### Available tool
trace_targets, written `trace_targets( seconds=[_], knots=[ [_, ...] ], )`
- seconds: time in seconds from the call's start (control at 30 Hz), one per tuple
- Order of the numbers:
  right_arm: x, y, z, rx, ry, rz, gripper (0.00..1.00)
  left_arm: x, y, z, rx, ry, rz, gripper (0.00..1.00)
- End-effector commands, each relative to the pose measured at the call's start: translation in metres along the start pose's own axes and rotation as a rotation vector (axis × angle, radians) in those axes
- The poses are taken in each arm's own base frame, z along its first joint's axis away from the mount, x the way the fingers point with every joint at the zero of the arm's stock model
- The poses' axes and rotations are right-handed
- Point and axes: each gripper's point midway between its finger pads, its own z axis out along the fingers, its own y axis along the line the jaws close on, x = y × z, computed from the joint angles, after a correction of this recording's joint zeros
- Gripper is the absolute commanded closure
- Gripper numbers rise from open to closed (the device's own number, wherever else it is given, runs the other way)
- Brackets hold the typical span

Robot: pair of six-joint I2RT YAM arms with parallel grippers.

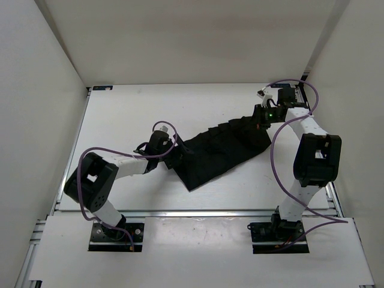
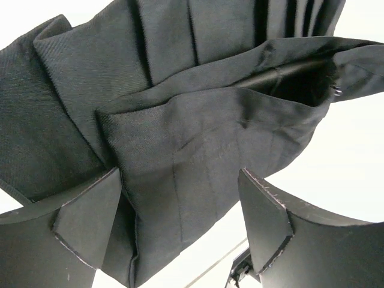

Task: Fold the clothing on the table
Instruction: Fold the skirt

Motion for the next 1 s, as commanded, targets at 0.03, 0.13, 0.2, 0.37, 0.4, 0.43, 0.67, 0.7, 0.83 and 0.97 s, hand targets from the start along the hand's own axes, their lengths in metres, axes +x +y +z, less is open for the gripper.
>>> trace_targets(
  seconds=[0.03,0.13,0.2,0.37,0.4,0.43,0.67,0.7,0.83,0.97],
  knots=[
    [-0.007,-0.001,0.002,-0.001,-0.024,-0.029,1.0,-0.005,-0.012,0.008,0.04,-0.005,0.013,0.15],
    [-0.005,0.001,0.003,-0.008,-0.018,-0.026,1.0,-0.002,-0.007,0.012,0.02,0.007,0.021,0.16],
    [-0.004,0.0,0.004,-0.008,-0.017,-0.026,1.0,-0.004,-0.006,0.013,0.021,0.004,0.024,0.2],
    [-0.005,-0.001,0.002,-0.006,-0.02,-0.021,1.0,-0.002,-0.007,0.014,0.047,0.027,0.03,0.48],
    [-0.007,-0.002,0.0,-0.005,-0.027,-0.024,1.0,-0.002,-0.008,0.015,0.048,0.026,0.032,0.54],
    [-0.006,-0.004,0.0,0.003,-0.024,-0.02,1.0,-0.003,-0.011,0.014,0.056,0.025,0.033,0.54],
    [-0.004,-0.005,-0.002,0.005,-0.023,-0.008,1.0,-0.006,-0.013,0.009,0.06,0.012,0.041,0.56],
    [-0.003,-0.004,0.0,0.0,-0.018,-0.011,1.0,-0.006,-0.014,0.008,0.063,0.011,0.037,0.55],
    [-0.003,-0.007,0.0,0.009,-0.024,-0.011,1.0,-0.009,-0.013,0.005,0.075,0.009,0.035,0.62],
    [-0.008,-0.007,-0.004,0.001,-0.041,-0.022,1.0,-0.013,-0.017,0.004,0.089,0.01,0.043,0.83]
  ],
)
